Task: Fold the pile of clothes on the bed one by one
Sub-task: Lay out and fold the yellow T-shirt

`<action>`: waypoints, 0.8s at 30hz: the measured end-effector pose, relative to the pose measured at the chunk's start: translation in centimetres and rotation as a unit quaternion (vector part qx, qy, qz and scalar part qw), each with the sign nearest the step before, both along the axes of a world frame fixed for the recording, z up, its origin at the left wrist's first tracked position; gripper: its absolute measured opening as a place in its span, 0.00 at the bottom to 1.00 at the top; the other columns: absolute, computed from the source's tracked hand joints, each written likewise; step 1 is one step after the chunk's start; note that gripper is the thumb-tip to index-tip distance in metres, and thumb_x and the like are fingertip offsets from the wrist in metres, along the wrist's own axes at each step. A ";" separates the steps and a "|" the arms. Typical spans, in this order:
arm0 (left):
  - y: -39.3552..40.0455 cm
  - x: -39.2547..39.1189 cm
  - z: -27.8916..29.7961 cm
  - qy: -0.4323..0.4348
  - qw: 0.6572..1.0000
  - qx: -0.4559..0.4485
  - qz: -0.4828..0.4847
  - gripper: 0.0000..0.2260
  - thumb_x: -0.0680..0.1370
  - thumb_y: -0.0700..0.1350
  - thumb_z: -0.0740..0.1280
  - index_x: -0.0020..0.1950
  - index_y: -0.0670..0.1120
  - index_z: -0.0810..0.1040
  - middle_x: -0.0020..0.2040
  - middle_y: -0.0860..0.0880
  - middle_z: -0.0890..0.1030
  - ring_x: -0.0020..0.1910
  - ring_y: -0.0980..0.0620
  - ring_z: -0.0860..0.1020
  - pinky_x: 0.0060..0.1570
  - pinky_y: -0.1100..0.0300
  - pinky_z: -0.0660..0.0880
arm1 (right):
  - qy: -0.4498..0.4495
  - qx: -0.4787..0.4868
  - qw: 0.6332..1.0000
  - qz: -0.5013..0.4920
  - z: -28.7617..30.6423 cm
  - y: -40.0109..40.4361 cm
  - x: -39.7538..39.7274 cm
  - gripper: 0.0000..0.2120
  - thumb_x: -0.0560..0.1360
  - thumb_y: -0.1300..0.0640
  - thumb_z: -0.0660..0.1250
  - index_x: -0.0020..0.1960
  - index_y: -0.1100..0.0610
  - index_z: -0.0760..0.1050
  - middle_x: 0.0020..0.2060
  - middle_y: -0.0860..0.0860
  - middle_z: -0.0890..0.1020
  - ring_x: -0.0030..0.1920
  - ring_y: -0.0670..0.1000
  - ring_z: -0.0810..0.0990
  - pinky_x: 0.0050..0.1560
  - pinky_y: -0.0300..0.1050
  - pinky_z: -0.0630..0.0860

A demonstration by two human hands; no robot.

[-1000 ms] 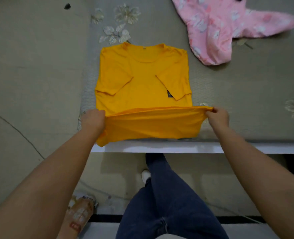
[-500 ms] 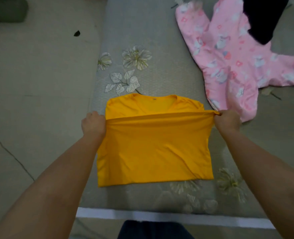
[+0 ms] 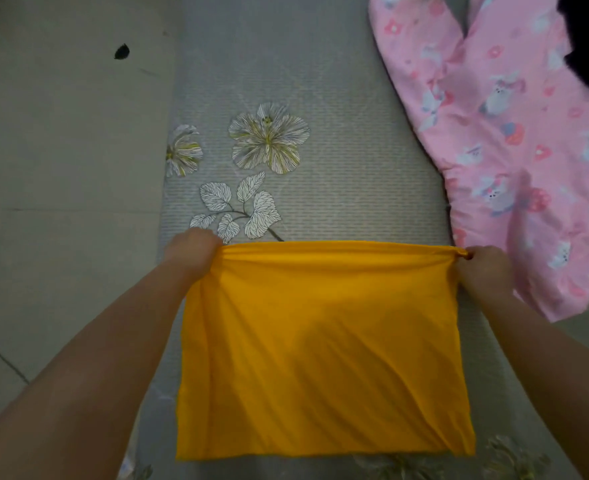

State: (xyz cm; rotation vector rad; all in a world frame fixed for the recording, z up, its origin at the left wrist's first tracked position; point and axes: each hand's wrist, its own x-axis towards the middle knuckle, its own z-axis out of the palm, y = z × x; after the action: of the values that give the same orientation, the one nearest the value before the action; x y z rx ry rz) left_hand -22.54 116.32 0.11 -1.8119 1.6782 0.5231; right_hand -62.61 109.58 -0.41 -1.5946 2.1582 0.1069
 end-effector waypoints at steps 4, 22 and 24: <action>-1.2 0.0 -3.1 0.016 0.998 -0.058 0.034 0.11 0.75 0.38 0.61 0.54 0.45 0.78 0.55 0.43 0.77 0.57 0.42 0.74 0.52 0.52 0.72 | 0.064 -0.009 0.998 -0.007 -2.2 -0.5 0.8 0.12 0.74 0.63 0.61 0.47 0.72 0.76 0.46 0.72 0.76 0.50 0.69 0.75 0.46 0.55 0.72; 21.6 -6.4 -3.1 0.139 0.801 -0.255 0.523 0.22 0.77 0.43 0.63 0.67 0.35 0.65 0.62 0.35 0.71 0.62 0.39 0.68 0.61 0.48 0.62 | -0.027 -0.019 0.960 0.277 -2.8 19.4 11.7 0.25 0.68 0.55 0.63 0.61 0.68 0.73 0.63 0.69 0.70 0.63 0.71 0.68 0.60 0.71 0.62; 24.3 -6.8 -2.7 0.149 0.784 -0.244 0.551 0.22 0.76 0.45 0.64 0.66 0.36 0.67 0.61 0.36 0.72 0.61 0.39 0.70 0.59 0.48 0.65 | -0.022 -0.004 0.953 0.301 -2.7 21.1 11.6 0.25 0.70 0.52 0.58 0.60 0.68 0.74 0.62 0.70 0.71 0.61 0.72 0.69 0.58 0.73 0.63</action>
State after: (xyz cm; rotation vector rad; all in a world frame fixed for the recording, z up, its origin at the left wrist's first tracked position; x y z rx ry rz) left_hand -29.34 140.61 -2.63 -3.1943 0.7348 0.9269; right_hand -51.04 130.63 -3.12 -2.1832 1.5702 0.2449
